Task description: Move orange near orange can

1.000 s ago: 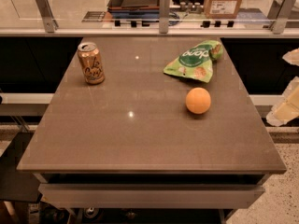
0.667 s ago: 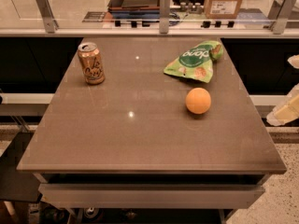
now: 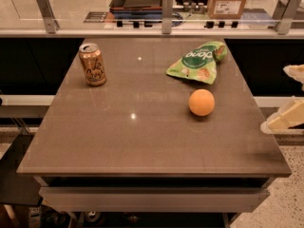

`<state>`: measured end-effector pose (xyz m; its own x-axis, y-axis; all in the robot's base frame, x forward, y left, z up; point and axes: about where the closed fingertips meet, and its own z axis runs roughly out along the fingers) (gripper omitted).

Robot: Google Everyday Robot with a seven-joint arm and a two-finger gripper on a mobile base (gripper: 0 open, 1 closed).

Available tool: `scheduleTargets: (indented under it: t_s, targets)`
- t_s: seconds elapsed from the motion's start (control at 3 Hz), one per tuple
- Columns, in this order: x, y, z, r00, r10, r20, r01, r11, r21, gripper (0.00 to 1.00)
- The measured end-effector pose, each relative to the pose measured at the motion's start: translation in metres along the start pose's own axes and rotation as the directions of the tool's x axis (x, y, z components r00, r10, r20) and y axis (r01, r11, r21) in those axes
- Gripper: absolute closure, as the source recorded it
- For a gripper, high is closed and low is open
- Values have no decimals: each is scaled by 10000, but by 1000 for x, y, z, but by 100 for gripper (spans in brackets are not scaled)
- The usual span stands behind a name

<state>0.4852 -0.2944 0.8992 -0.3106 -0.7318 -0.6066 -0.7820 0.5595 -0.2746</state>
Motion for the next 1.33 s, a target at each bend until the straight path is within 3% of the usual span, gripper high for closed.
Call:
scheduleTargets:
  t_s: [0.33,0.67,1.33]
  targets:
    - [2,-2,16,9986,312,421,-292,9984,-479,0]
    - [-1,-3,23,9944,776,721,-689,9909,-1156,0]
    - [-31,9,34,9942,814,700,-728,9903,-1179,0]
